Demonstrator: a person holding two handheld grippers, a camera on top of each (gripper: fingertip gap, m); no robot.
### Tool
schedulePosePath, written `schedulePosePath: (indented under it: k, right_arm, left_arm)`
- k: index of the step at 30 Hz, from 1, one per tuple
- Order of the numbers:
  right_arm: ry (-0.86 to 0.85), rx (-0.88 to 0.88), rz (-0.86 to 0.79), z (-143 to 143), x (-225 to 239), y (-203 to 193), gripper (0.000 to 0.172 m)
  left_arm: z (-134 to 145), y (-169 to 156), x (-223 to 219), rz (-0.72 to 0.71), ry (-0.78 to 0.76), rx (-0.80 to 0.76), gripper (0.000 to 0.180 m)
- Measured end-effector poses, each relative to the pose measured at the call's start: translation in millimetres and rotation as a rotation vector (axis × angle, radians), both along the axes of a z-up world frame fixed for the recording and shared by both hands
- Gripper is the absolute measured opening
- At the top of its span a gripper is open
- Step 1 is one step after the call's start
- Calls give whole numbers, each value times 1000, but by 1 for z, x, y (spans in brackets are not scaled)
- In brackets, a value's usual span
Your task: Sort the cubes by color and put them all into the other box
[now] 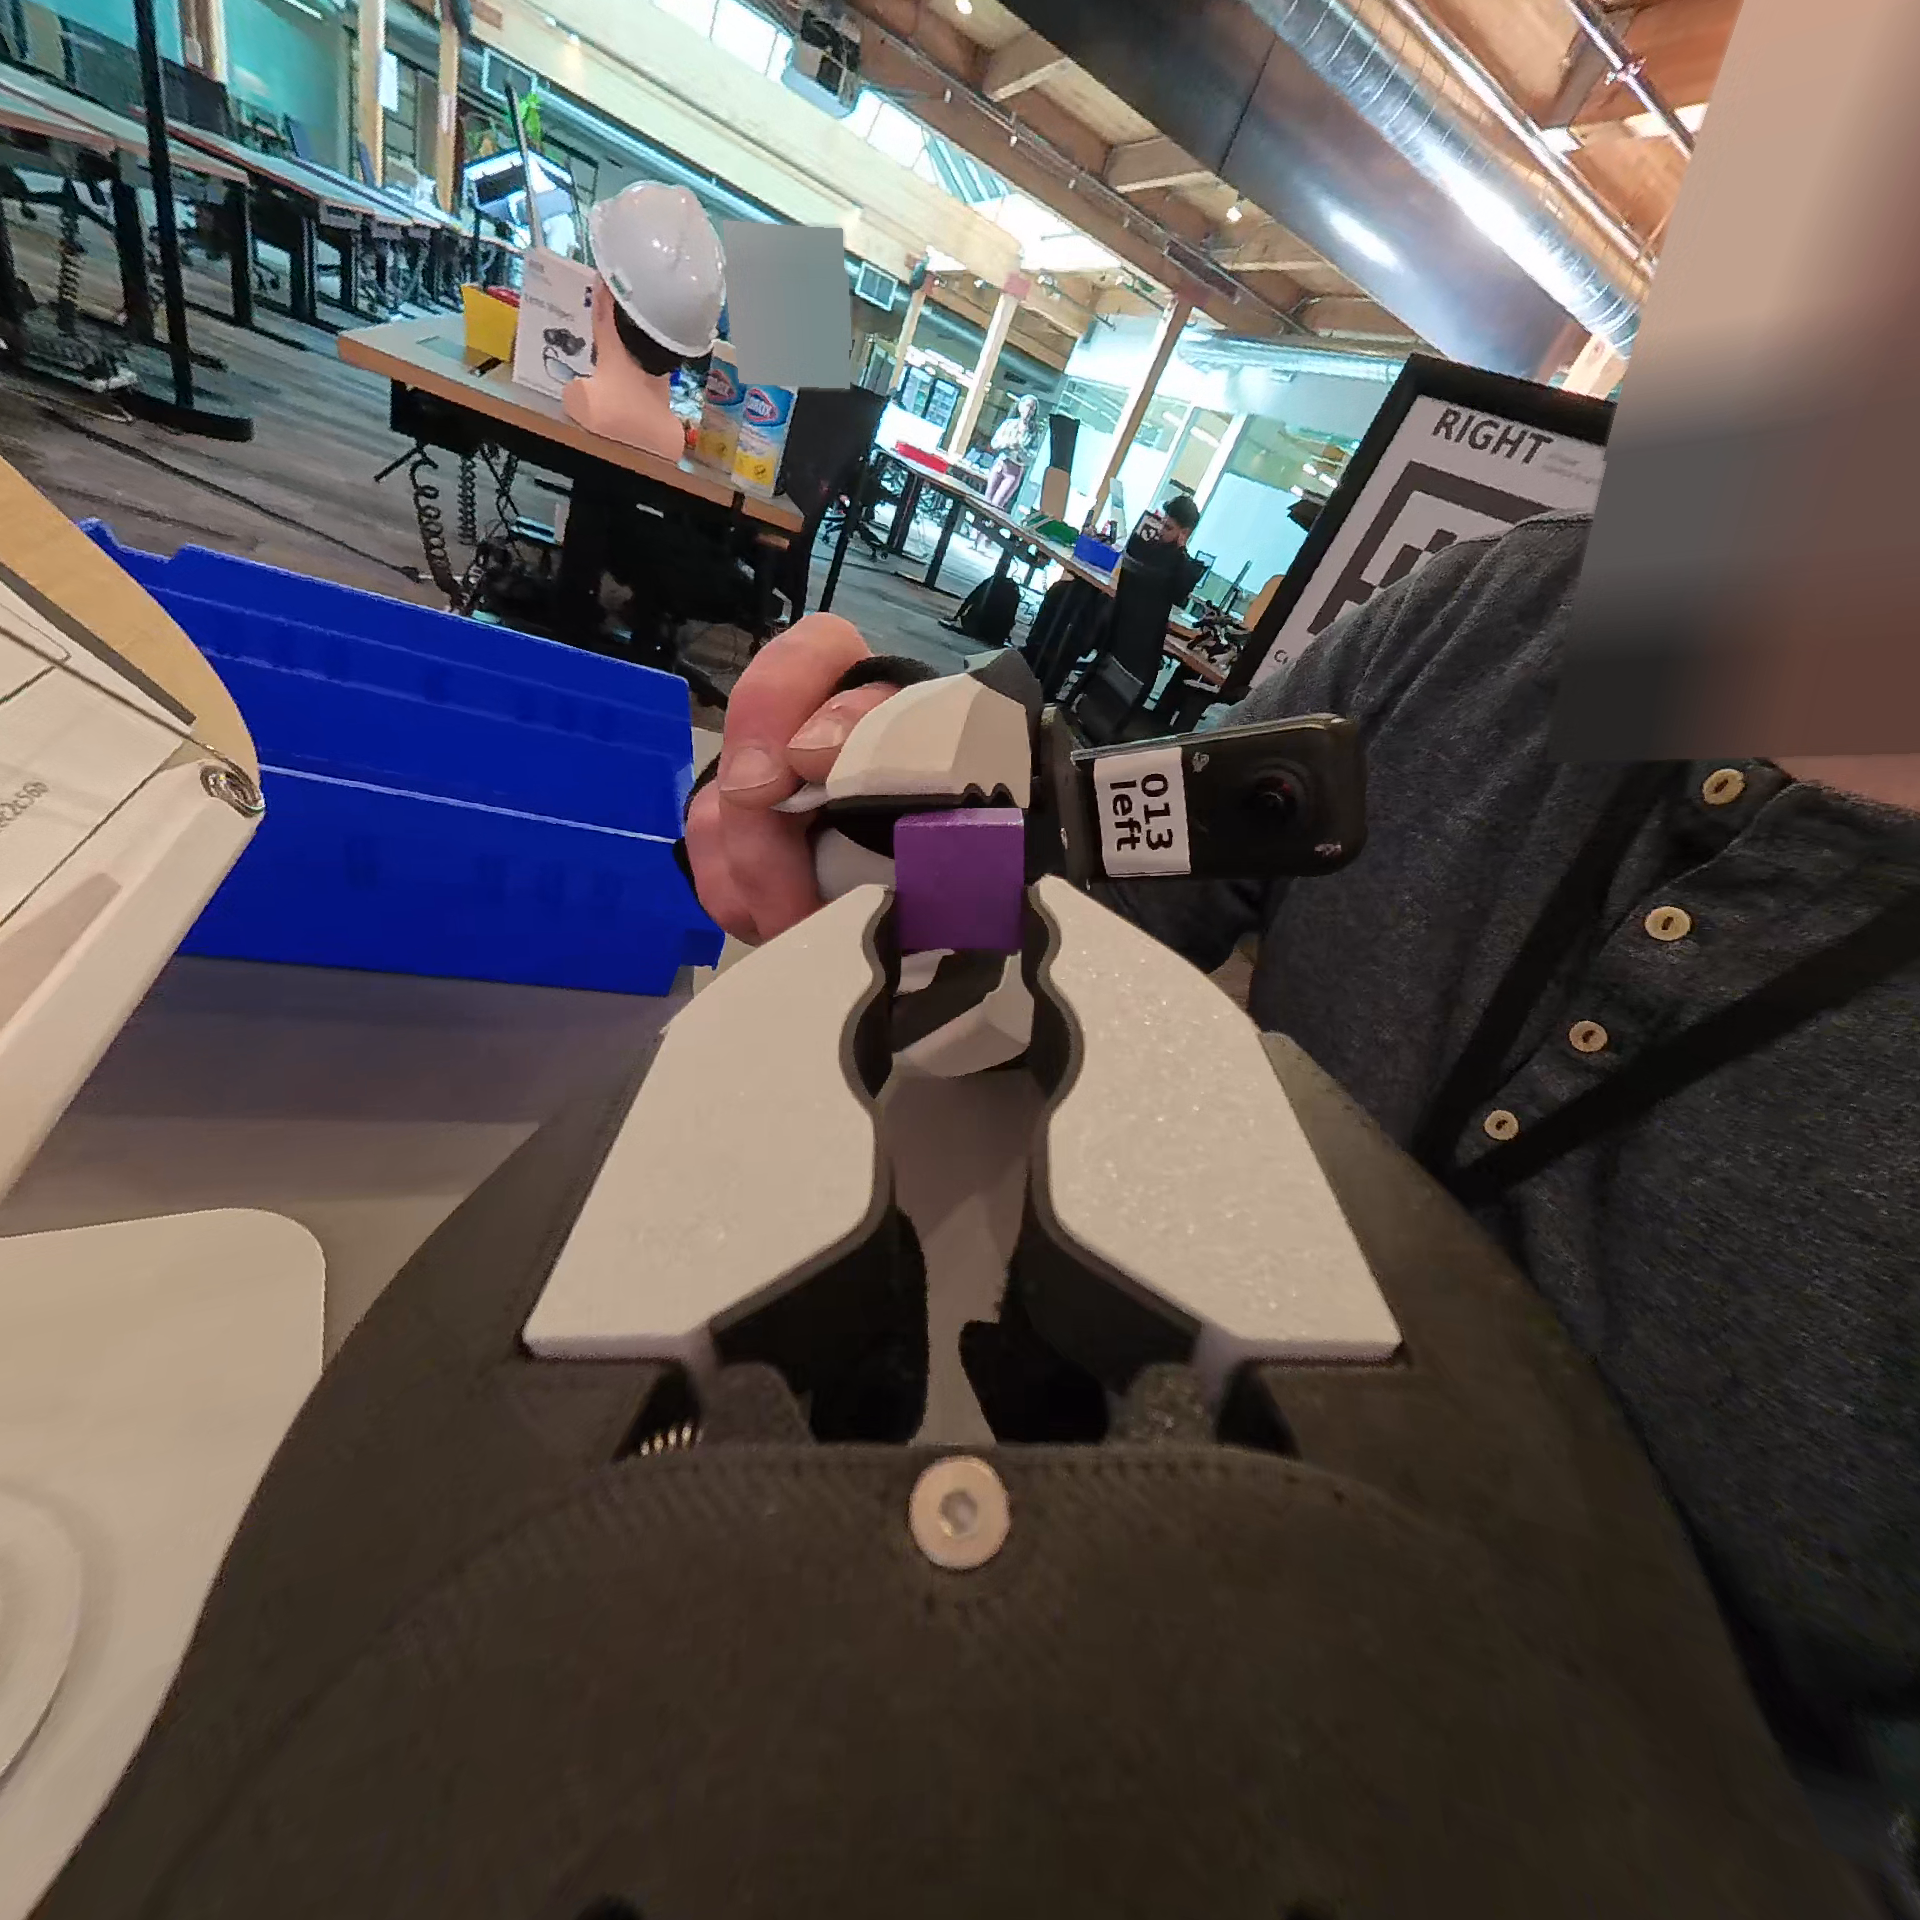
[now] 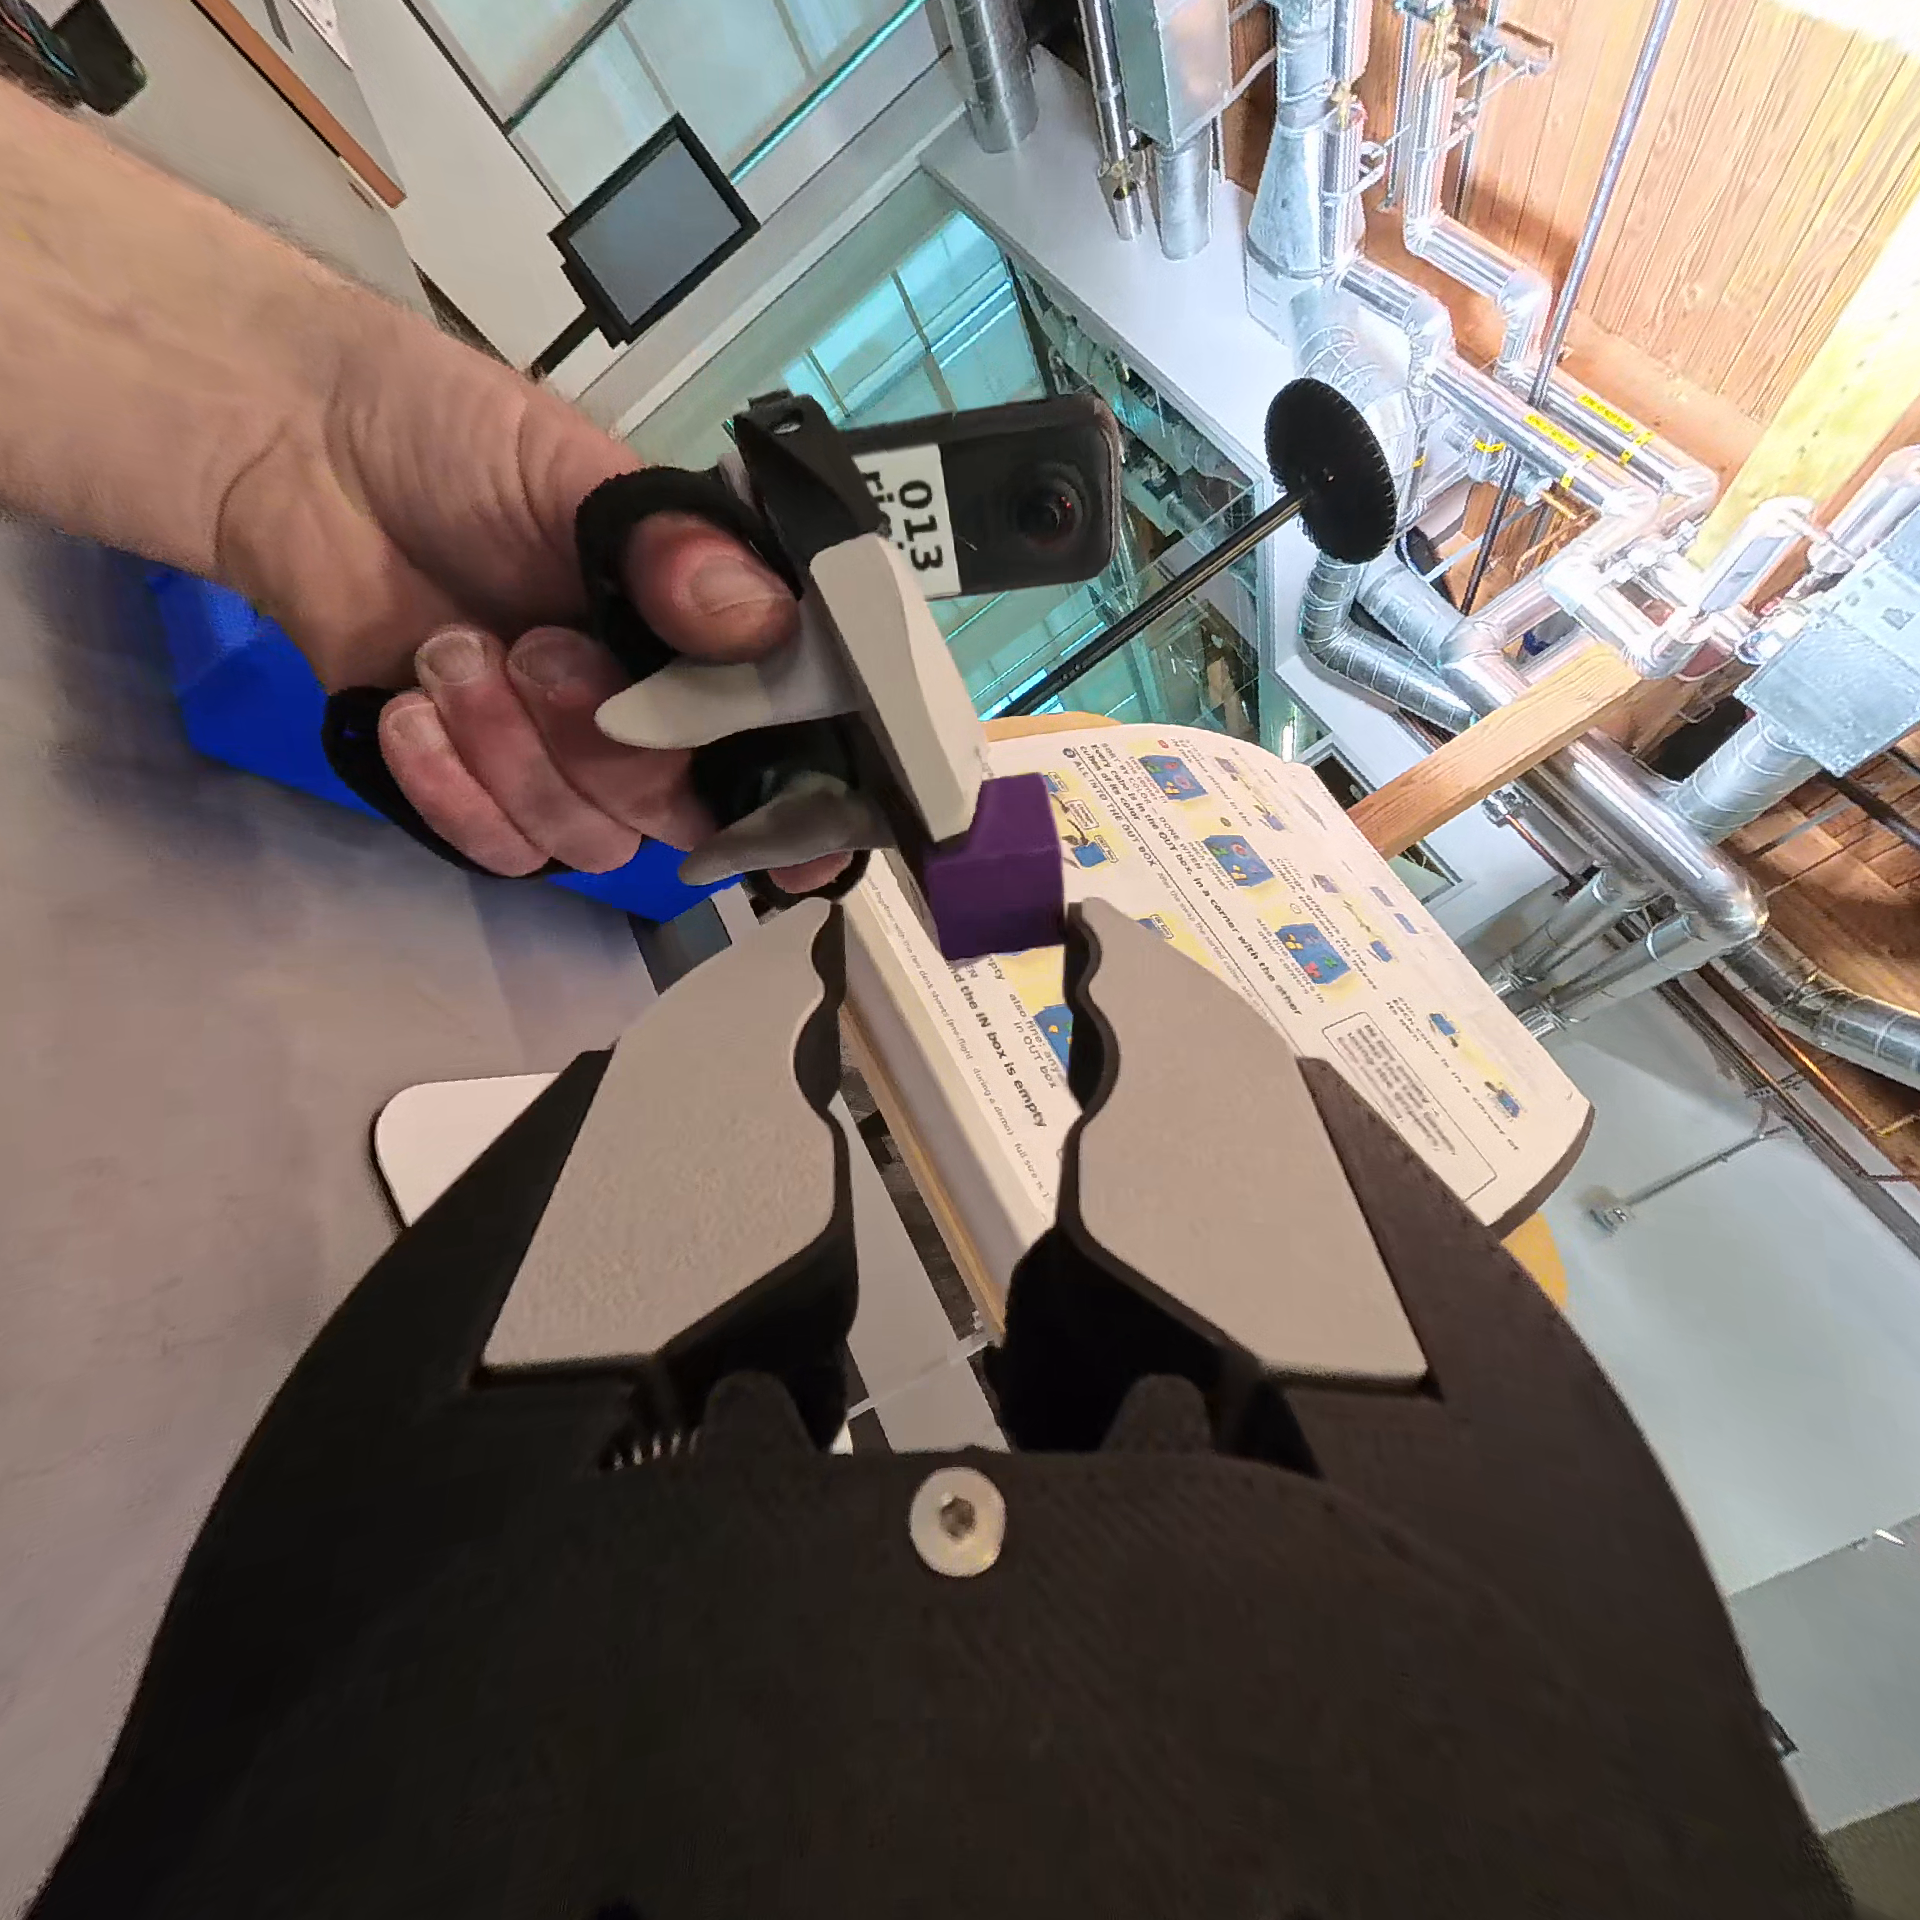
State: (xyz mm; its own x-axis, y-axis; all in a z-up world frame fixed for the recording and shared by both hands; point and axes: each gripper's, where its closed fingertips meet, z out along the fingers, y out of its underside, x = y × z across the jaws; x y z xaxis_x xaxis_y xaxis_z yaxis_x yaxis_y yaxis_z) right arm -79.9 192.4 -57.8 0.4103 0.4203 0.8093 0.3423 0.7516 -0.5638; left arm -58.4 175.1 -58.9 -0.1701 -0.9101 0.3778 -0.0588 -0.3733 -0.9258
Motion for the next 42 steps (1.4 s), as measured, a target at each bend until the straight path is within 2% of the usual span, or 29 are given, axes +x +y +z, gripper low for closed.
schedulePosePath:
  k: [4,9,16,19,22,25,31,36,42]
  right_arm:
    - [-2,29,-2,0,1,-1,37]
    - [-18,86,-12,1,1,-4,23]
    - [-55,63,0,1,2,-4,22]
    - [-29,49,-10,14,12,0,23]
    - [12,34,-71,33,34,18,22]
    - [52,7,-156,47,65,45,22]
    - [112,-98,-343,55,131,105,23]
    - [122,-325,-469,34,181,156,23]
    - [19,-757,-590,-44,226,215,23]
  left_arm:
    - [-6,0,3,-22,-1,-32,22]
    - [-12,-2,5,-49,10,-64,22]
    - [-10,-2,5,-37,11,-72,22]
    - [-2,-1,1,3,18,-22,27]
    - [-1,1,-8,65,86,61,18]
    - [11,4,-20,113,69,93,2]
    - [20,15,-44,236,115,172,0]
    - [31,16,-61,294,136,230,0]
    - [41,17,-75,349,137,273,0]
